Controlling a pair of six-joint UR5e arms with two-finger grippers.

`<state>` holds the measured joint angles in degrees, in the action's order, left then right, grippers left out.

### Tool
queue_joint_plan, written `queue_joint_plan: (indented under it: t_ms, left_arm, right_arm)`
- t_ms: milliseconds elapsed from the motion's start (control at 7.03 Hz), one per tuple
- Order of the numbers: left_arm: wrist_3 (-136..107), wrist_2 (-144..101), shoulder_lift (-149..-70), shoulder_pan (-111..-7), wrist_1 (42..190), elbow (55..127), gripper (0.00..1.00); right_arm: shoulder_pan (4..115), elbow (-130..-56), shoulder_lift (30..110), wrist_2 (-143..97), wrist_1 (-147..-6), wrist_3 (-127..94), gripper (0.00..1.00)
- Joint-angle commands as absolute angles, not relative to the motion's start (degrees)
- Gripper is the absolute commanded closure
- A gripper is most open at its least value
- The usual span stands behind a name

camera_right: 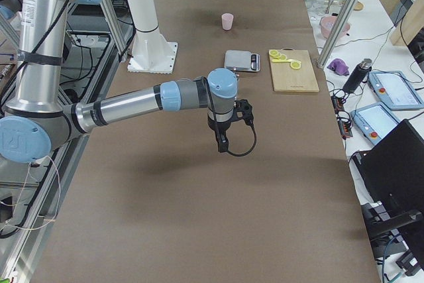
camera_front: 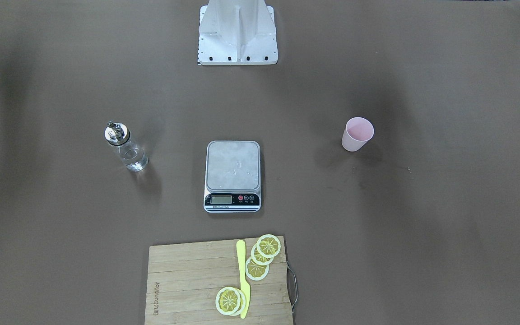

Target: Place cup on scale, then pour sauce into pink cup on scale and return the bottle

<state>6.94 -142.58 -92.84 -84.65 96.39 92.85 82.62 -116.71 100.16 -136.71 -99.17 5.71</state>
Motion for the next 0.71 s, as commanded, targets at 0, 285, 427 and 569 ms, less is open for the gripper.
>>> queue_joint_plan:
  t_ms: [0, 285, 427, 569]
  left_arm:
    - [-5.53, -146.43, -93.16, -78.19, 101.73, 94.55, 0.00]
    - [-30.83, -138.74, -94.92, -65.81, 106.69, 101.55, 0.01]
    - [-38.77, -135.82, -97.62, -61.31, 106.26, 103.86, 0.01]
    - [-45.89, -135.62, -101.39, -57.52, 106.00, 103.89, 0.01]
  right_arm:
    - [82.53, -116.63, 100.02, -136.76, -98.62, 5.71, 0.00]
    - [82.35, -116.63, 99.76, -136.76, -98.70, 5.71, 0.00]
    - [82.09, -116.63, 99.58, -136.76, -98.61, 5.71, 0.00]
    - [82.00, -116.72, 99.58, -136.84, -98.61, 5.71, 0.00]
